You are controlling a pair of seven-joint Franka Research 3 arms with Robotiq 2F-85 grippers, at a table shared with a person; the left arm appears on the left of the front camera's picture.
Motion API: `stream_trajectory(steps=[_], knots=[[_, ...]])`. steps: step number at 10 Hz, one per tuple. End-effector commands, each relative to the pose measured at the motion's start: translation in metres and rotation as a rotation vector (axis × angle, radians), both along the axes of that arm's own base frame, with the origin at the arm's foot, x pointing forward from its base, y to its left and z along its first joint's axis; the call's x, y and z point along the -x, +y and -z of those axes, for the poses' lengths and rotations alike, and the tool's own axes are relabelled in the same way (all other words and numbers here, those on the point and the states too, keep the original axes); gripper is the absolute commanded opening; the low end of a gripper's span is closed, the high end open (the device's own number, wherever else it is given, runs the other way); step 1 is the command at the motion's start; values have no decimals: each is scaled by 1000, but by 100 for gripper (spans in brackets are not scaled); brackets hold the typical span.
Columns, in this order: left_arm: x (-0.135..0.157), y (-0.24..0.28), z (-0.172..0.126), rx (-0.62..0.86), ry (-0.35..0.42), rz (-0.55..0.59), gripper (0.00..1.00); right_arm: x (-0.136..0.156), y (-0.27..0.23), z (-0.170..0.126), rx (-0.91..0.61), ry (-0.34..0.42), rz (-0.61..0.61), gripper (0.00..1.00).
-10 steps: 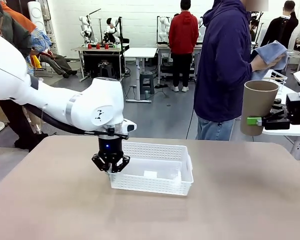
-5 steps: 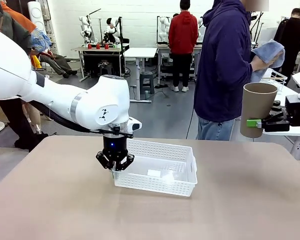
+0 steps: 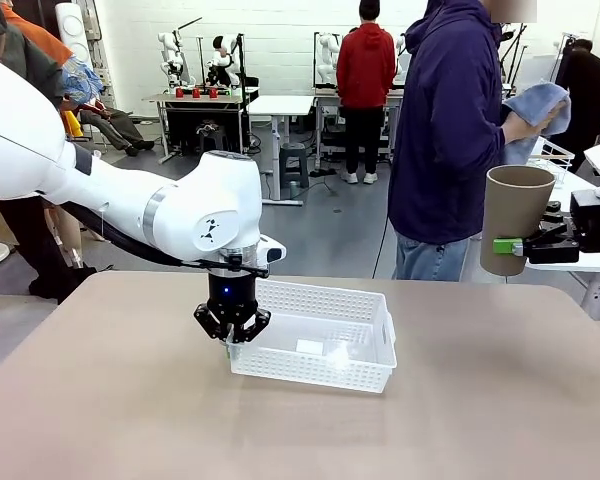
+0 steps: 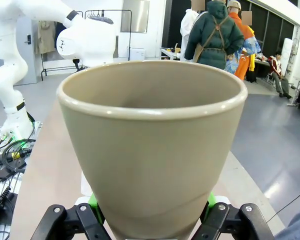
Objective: Clean and organize the cups into the basket.
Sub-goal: Pick up the Organizing basket and move it to the center of the table, then pick up the Reusable plastic cup from the right side of the table and place it inside the Organizing basket.
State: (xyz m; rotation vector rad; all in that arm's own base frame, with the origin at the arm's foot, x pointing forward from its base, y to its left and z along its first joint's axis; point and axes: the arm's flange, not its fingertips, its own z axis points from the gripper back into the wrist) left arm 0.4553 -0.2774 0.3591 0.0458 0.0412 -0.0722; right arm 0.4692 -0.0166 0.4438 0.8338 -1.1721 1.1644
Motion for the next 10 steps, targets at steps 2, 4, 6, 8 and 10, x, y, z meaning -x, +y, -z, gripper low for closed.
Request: stream_trajectory(steps=[2,4,6,8,10], knots=[[0,-4,1,1,3,3,0,-23,78,-35,213,20,-112,81],[0,-4,1,1,3,3,0,-36,142,-39,390,48,-164,81],[0,-4,1,1,3,3,0,-39,193,-25,531,85,-217,81],[0,-4,1,1,3,3,0,-35,235,-4,656,108,-270,81],[0,-4,1,1,3,3,0,-28,261,15,726,105,-300,81]])
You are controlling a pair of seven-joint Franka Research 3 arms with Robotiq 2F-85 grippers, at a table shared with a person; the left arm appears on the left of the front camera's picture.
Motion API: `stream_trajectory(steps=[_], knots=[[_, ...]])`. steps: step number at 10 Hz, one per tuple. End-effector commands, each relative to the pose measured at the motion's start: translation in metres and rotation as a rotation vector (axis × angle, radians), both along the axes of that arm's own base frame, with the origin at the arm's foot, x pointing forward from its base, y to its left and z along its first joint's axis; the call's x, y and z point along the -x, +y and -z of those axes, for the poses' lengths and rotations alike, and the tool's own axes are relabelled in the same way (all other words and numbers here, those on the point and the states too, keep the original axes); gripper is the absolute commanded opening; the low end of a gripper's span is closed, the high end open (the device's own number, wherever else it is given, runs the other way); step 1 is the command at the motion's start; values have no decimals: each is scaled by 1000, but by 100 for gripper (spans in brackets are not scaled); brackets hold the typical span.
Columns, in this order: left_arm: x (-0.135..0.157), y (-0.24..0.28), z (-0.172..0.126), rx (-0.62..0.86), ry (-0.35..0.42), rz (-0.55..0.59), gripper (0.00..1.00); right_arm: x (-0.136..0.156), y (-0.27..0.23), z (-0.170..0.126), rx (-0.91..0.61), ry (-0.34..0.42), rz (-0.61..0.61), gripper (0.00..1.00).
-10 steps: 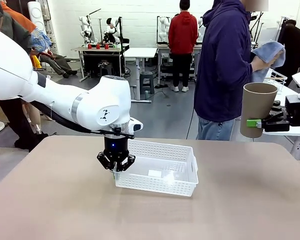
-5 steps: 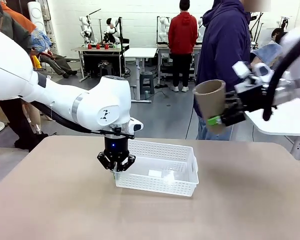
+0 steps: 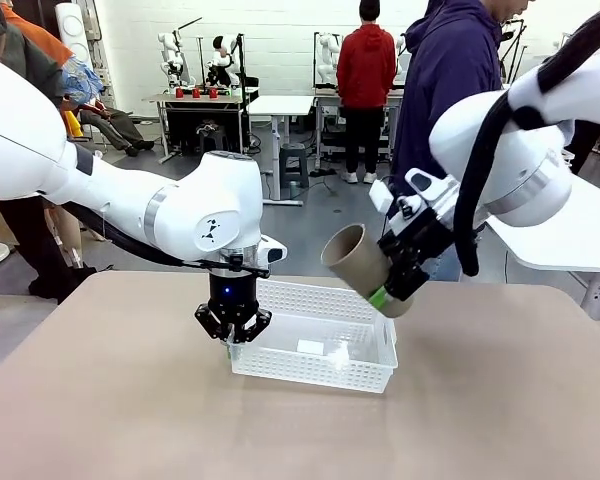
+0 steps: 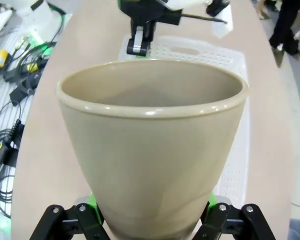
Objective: Clean and organize the cups into the basket.
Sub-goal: Pick up the Organizing basket and move it to the center of the table, then pick up the Reusable plastic cup from the right side of the table and place it inside the Organizing basket.
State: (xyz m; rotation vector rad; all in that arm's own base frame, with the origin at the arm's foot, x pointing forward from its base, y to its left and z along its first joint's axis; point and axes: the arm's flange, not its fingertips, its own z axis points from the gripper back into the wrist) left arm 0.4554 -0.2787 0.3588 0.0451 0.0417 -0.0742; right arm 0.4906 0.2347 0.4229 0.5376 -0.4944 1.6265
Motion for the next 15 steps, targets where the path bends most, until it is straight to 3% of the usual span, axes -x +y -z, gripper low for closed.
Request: stream_trajectory(steps=[1,5,15], knots=[[0,-2,1,0,2,1,0,-3,21,5,86,-20,-3,81],[0,-2,1,0,2,1,0,7,52,31,234,-46,-40,81],[0,-2,1,0,2,1,0,-13,81,75,289,-2,-26,81]])
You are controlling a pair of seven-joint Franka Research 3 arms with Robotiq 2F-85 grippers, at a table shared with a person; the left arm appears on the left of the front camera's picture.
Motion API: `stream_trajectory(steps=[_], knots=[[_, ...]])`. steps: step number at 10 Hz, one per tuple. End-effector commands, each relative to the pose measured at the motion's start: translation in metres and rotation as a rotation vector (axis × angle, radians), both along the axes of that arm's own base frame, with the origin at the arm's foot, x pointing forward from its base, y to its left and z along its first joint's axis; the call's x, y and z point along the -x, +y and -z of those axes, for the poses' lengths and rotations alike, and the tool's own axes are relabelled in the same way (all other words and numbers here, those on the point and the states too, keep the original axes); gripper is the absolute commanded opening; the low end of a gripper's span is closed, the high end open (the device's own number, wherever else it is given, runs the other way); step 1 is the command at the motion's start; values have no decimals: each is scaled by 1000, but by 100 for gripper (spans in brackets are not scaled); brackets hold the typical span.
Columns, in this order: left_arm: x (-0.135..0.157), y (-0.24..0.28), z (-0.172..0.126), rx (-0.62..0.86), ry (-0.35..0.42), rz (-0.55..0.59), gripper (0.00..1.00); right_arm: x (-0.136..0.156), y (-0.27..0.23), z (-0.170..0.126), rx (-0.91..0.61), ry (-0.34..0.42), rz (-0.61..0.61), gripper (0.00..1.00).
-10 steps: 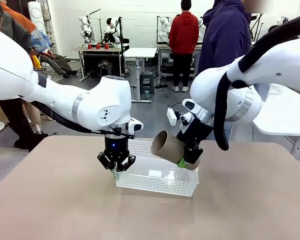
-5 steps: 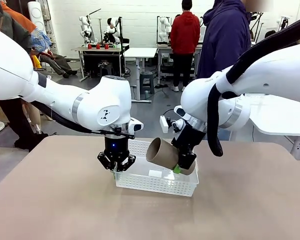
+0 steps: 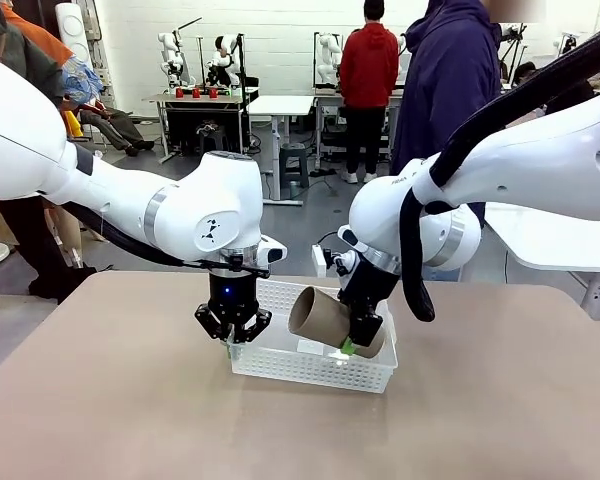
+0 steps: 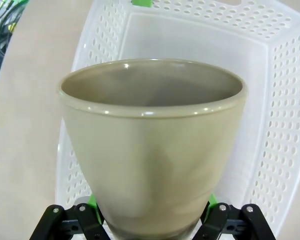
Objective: Clean and organize the cups into the basket.
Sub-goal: Pick up the Organizing basket and move it to the center of the table, then pick up the Reusable plastic cup from the right side of the table and place it inside the Organizing basket.
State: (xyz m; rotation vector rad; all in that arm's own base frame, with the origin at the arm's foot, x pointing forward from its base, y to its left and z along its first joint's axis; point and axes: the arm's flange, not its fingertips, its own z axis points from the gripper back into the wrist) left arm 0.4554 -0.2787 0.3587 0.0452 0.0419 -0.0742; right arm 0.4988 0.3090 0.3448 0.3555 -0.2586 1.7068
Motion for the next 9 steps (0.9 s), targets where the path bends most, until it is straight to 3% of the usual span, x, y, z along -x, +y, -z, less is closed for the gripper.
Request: stream_trajectory(steps=[1,2,3,9], knots=[[0,-2,1,0,2,1,0,-5,5,-8,30,-2,21,81],[0,-2,1,0,2,1,0,-4,6,-8,33,3,23,88],[0,-2,1,0,2,1,0,-4,7,-7,38,9,22,100],[0,-2,1,0,2,1,0,-2,-2,-20,12,10,38,100]])
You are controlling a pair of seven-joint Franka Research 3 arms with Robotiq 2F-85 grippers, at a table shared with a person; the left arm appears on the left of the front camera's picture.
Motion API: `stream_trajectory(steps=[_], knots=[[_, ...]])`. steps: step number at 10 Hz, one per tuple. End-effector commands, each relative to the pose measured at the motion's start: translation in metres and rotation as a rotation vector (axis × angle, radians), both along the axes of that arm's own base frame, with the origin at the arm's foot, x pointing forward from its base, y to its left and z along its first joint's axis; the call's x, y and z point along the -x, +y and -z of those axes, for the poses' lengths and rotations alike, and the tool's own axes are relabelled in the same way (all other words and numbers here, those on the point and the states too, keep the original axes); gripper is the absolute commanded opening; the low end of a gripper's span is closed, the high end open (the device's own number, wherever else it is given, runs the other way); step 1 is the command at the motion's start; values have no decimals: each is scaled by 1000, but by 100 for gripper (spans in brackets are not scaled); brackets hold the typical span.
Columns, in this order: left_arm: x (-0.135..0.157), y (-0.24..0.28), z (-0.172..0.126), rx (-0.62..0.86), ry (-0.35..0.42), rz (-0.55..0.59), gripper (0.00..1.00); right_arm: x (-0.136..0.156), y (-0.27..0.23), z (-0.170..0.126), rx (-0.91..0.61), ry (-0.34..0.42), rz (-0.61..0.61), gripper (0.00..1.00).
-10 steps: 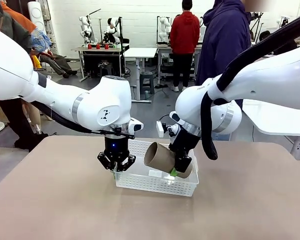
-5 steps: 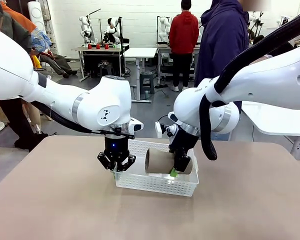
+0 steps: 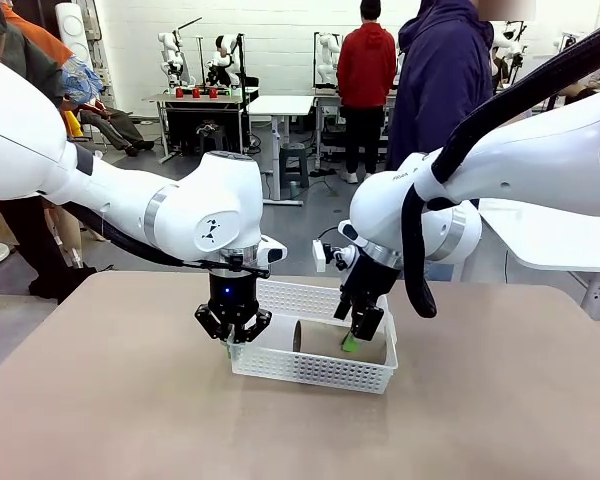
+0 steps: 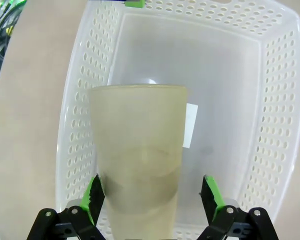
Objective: Clean and organize the cups into the basket.
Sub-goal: Pick up the Organizing basket and move it to the center of the table, then pick up the Reusable plastic cup from the right side of the table and place it inside the Organizing basket.
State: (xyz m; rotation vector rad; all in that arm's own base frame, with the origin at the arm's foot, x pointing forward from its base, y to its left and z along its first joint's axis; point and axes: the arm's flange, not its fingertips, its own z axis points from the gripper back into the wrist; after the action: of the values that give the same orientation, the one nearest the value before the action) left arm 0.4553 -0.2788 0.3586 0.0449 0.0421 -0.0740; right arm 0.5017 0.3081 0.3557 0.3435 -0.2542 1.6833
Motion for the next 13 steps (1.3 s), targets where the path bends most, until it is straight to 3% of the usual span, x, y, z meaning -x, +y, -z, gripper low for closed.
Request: stream_trajectory(steps=[1,4,7,11,13], knots=[[0,-2,1,0,2,1,0,1,-7,-20,-28,5,15,100],[0,-2,1,0,2,1,0,11,-86,-94,-345,4,47,100],[0,-2,1,0,2,1,0,39,-206,-122,-598,-37,89,100],[0,-2,1,0,2,1,0,48,-368,-85,-898,-86,129,100],[0,-2,1,0,2,1,0,51,-422,-64,-980,-142,174,100]])
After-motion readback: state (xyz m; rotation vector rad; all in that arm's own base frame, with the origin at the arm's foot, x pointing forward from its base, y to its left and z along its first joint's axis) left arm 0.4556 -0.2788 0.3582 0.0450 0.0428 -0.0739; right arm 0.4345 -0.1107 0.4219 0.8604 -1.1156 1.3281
